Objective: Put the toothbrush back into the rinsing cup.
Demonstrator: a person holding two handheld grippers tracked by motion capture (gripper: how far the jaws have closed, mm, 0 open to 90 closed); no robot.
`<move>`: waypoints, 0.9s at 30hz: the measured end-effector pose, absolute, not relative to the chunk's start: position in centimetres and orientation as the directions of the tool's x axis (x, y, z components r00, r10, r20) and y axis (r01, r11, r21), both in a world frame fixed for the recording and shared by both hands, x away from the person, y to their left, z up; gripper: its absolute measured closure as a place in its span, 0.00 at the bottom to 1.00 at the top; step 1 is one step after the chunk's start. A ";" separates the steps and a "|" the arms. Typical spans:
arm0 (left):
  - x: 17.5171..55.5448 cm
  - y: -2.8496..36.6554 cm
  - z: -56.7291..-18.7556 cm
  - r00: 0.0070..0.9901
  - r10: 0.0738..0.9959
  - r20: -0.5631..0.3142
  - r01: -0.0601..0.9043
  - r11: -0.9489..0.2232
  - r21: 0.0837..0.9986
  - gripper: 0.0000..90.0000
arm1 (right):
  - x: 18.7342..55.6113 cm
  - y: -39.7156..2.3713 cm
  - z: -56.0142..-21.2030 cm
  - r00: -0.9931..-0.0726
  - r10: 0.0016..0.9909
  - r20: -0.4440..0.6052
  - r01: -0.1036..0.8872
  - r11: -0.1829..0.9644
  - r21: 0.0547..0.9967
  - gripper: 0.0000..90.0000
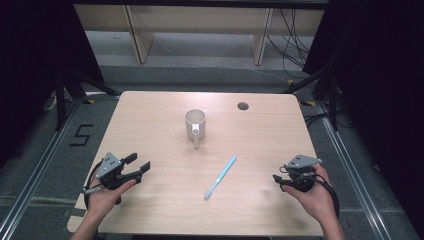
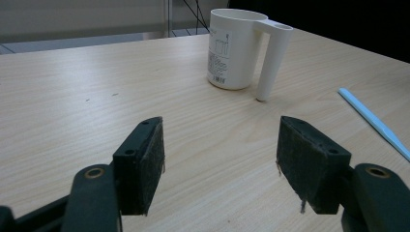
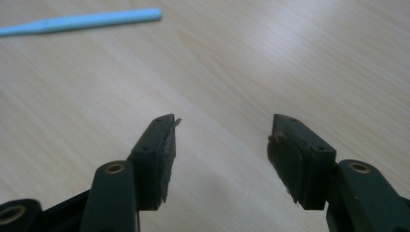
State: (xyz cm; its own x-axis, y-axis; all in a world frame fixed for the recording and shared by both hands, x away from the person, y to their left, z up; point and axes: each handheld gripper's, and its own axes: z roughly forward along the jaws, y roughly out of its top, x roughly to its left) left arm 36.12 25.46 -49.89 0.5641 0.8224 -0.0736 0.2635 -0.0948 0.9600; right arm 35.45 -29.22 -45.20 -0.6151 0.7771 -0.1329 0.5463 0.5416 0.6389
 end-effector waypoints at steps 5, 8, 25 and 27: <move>36.2 25.5 -49.7 0.581 0.813 -0.044 0.255 -0.131 0.958 0.38 | 36.2 -27.8 -44.5 -0.737 0.657 -0.157 0.538 0.711 0.453 0.49; 36.4 25.6 -49.9 0.577 0.816 -0.023 0.272 -0.165 0.948 0.38 | 36.4 -27.2 -44.3 -0.766 0.627 -0.141 0.540 0.747 0.387 0.48; 36.5 25.9 -50.2 0.581 0.812 -0.047 0.309 -0.167 0.936 0.38 | 38.6 -22.3 -44.7 -0.907 0.403 -0.117 0.382 0.908 0.170 0.43; 36.4 25.9 -50.2 0.580 0.813 -0.048 0.311 -0.166 0.936 0.38 | 38.7 -22.1 -44.7 -0.907 0.405 -0.119 0.383 0.908 0.169 0.43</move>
State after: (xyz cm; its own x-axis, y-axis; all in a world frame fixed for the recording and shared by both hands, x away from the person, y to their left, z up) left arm 36.45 25.86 -50.19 0.5796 0.8135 -0.0484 0.3105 -0.1656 0.9360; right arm 38.68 -22.12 -44.72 -0.9065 0.4050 -0.1194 0.3833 0.9080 0.1693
